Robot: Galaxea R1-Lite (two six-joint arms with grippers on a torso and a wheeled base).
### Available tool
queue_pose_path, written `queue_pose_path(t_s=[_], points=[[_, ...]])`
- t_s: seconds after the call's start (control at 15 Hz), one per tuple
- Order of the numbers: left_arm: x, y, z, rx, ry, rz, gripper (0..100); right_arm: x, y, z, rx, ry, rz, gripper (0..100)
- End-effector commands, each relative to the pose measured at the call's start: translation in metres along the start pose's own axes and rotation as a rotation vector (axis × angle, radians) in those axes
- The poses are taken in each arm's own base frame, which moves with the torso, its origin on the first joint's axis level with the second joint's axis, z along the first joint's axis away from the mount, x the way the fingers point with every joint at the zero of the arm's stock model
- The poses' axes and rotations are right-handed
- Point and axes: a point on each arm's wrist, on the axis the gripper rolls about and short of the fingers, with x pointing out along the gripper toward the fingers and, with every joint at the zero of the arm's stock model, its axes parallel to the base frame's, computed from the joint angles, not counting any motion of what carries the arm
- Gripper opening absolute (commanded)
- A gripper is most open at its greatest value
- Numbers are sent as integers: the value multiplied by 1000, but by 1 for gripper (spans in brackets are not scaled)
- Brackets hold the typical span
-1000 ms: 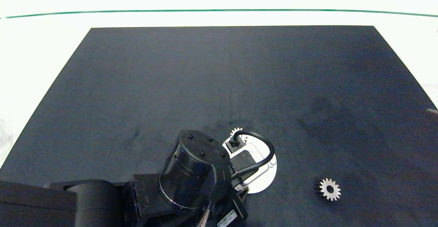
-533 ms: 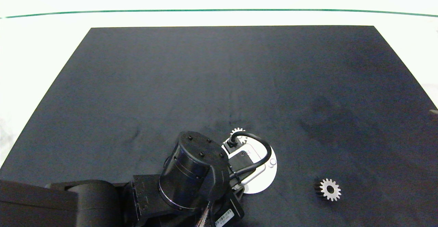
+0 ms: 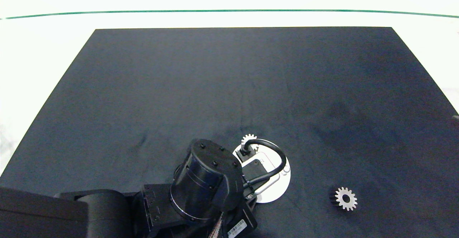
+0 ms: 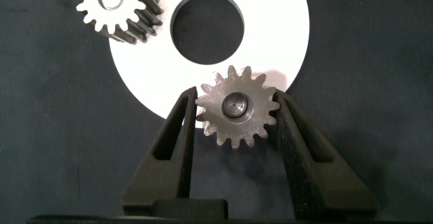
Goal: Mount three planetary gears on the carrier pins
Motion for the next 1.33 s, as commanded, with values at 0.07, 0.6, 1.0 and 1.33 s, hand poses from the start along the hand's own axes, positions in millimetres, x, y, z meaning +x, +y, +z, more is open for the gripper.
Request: queue_pose_path(t_s=[0.07,0.6,1.0,1.33], points=[[1,-1,0,3,1,-1,25,1,1,-4,-5,14,-1,100],[-20,23,1,-76,-32,60,100,4,1,-13,-17,53,-10,100],[-126,86,-11,-224,-129,271,100,4,-1,-57,-12,235,-40,100],[-197,101,-36,-296,-154,435,100,22,5,-76,-39,346,-8,100]])
